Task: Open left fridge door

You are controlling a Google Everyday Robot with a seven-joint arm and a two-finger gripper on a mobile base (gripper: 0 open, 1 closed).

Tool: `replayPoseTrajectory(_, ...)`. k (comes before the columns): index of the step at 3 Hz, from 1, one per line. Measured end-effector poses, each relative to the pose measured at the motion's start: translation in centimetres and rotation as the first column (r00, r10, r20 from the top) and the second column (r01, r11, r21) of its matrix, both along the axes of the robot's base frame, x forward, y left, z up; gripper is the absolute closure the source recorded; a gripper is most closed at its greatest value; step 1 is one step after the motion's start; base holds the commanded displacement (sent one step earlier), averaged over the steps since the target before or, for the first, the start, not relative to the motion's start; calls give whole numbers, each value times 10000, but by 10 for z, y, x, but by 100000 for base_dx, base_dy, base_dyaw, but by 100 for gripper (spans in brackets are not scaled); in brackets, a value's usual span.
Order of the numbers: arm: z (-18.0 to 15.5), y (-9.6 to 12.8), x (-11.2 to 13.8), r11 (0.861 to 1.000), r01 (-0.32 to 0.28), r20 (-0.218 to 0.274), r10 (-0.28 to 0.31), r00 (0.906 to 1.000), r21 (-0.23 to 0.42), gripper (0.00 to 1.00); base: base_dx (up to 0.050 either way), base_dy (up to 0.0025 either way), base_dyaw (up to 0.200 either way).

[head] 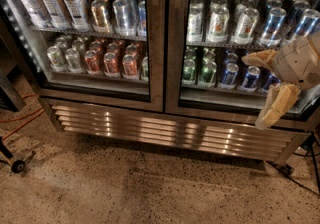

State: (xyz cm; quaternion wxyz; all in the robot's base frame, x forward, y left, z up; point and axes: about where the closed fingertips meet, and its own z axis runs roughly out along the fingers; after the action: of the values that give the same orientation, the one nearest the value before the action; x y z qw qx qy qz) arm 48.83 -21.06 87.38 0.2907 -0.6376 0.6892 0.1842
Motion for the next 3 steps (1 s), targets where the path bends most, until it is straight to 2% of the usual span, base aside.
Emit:
replayPoseTrajectory(1,1,1,1,9993,-94,-34,96,9999,355,0,0,0,0)
replayPoseTrajectory(2,14,22,-6,9918,-819,338,789,9963,978,0,0,0,0)
replayPoseTrajectory(3,26,61,-18,9761,-1823,788,1738,9816,1184,0,0,0,0)
